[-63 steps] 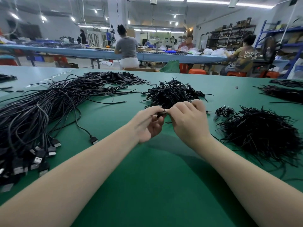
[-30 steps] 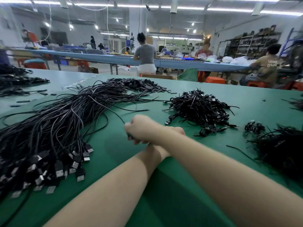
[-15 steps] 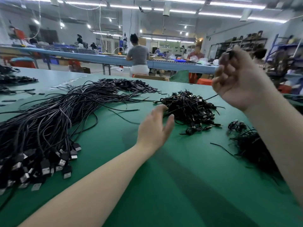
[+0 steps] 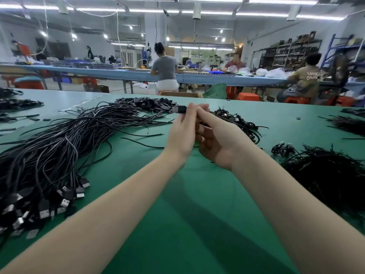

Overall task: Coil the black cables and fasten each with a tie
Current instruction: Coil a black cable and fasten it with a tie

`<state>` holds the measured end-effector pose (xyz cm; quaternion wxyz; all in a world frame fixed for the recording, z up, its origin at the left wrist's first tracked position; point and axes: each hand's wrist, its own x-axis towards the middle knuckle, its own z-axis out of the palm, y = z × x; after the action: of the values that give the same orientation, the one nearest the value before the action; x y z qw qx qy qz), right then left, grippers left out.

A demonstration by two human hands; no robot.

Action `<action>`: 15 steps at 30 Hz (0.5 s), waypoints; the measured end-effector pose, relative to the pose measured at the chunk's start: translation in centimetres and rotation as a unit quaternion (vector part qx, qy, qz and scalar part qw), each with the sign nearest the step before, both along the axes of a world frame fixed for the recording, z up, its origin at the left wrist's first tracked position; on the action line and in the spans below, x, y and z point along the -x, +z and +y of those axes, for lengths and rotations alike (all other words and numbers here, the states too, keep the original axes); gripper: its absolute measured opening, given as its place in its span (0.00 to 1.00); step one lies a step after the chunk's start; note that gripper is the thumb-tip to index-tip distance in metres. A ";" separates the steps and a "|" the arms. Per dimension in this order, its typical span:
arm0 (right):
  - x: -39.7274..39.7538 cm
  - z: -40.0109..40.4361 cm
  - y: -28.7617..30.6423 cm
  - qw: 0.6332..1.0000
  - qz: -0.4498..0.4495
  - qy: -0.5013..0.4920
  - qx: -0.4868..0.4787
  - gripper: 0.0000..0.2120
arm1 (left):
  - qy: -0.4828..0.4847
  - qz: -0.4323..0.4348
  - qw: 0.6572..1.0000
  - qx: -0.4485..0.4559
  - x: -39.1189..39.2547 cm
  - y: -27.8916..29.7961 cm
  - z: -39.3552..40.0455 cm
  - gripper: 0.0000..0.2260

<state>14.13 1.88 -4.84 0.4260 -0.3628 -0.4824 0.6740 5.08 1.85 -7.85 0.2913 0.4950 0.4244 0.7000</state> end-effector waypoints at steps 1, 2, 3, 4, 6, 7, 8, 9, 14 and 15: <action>-0.4 -0.2 0.2 0.999 -0.038 0.001 -0.026 0.08 | 0.006 -0.020 1.000 0.004 0.3 0.5 0.0 0.17; -0.7 -0.4 0.4 0.995 -0.078 -0.009 -0.069 0.09 | 0.010 -0.053 0.999 0.009 0.7 1.0 -0.1 0.18; -1.1 -0.5 0.6 0.985 -0.109 -0.036 -0.131 0.11 | 0.014 -0.088 0.996 0.015 1.2 1.5 -0.2 0.17; -1.2 -0.7 0.8 0.966 -0.124 -0.081 -0.211 0.12 | 0.015 -0.116 0.993 0.021 1.8 1.8 -0.1 0.17; -1.5 -0.8 1.0 0.872 -0.187 -0.202 -0.405 0.11 | -0.003 -0.155 0.988 0.029 2.7 2.3 -0.1 0.17; -1.5 -0.8 0.9 0.806 -0.262 -0.242 -0.472 0.10 | -0.022 -0.171 0.985 0.027 3.0 2.5 -0.2 0.18; -1.3 -1.0 0.7 0.763 -0.332 -0.250 -0.495 0.11 | -0.046 -0.184 0.981 0.026 3.1 2.6 -0.2 0.18; -1.1 -1.0 0.4 0.760 -0.378 -0.223 -0.479 0.13 | -0.070 -0.192 0.979 0.028 3.0 2.7 -0.3 0.18; -0.4 -0.4 -0.9 0.875 -0.302 -0.078 -0.370 0.09 | -0.110 -0.141 0.982 0.068 2.5 2.6 -0.2 0.19; -0.5 -0.3 -0.9 0.870 -0.297 -0.075 -0.386 0.09 | -0.117 -0.120 0.983 0.077 2.6 2.6 -0.3 0.20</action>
<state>14.61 1.60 -5.72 0.4182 -0.3877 -0.7791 0.2602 2.49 1.60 -5.26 0.4572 0.4303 0.3780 0.6804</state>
